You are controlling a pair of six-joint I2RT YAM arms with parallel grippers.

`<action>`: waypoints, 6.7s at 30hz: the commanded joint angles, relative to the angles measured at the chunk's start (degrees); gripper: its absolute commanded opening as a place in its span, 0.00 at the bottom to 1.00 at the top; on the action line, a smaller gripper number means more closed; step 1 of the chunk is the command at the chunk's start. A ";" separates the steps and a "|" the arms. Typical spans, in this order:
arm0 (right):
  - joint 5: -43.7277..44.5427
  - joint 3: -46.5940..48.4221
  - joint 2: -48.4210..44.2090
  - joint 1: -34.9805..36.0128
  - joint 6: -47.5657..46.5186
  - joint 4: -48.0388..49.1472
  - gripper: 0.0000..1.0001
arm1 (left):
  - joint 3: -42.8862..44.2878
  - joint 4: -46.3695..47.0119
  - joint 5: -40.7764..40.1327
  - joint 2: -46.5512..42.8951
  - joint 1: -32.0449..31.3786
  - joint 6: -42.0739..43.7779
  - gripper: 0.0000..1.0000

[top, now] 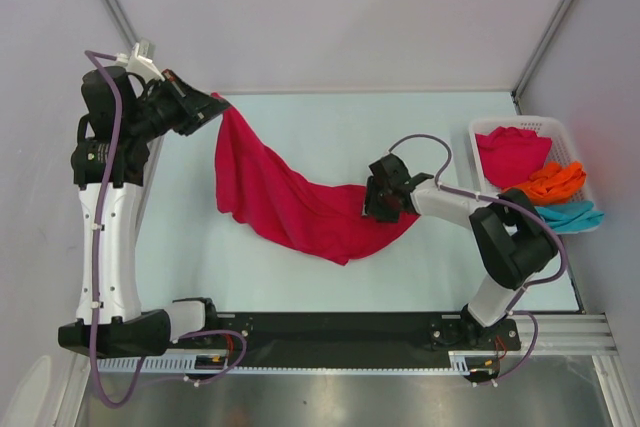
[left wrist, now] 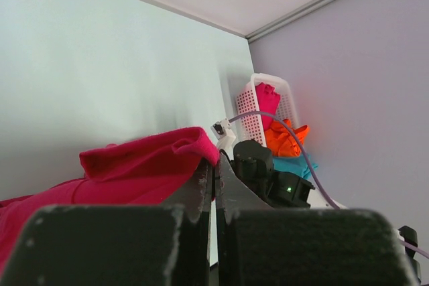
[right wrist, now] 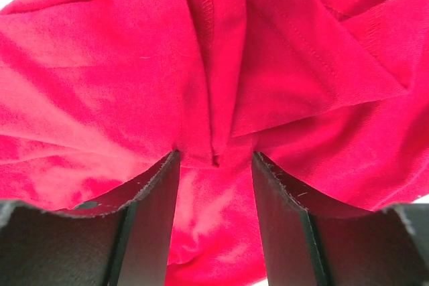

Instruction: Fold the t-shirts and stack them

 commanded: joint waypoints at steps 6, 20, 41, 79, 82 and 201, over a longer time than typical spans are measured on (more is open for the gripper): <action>0.77 1.98 1.60 1.29 0.88 1.14 0.50 | -0.46 3.04 1.51 -1.69 0.75 0.38 0.00; 1.38 4.62 3.89 3.66 0.97 0.70 0.31 | -1.25 3.30 1.69 -2.04 1.02 0.55 0.00; 15.17 36.41 -2.00 -1.26 -15.99 -15.46 0.00 | 19.13 1.19 5.38 13.43 1.98 -1.37 0.00; 21.78 39.37 -22.41 -3.54 -16.44 -22.17 0.00 | 17.58 9.09 1.87 8.59 3.83 -12.89 0.00; 19.49 35.83 -15.92 -5.48 -16.00 -18.91 0.00 | 13.17 12.35 0.29 16.22 3.83 -12.10 0.00; 8.05 -11.29 -20.90 5.68 4.31 -10.19 0.60 | -59.08 20.88 -19.41 -8.62 -39.32 -8.23 1.00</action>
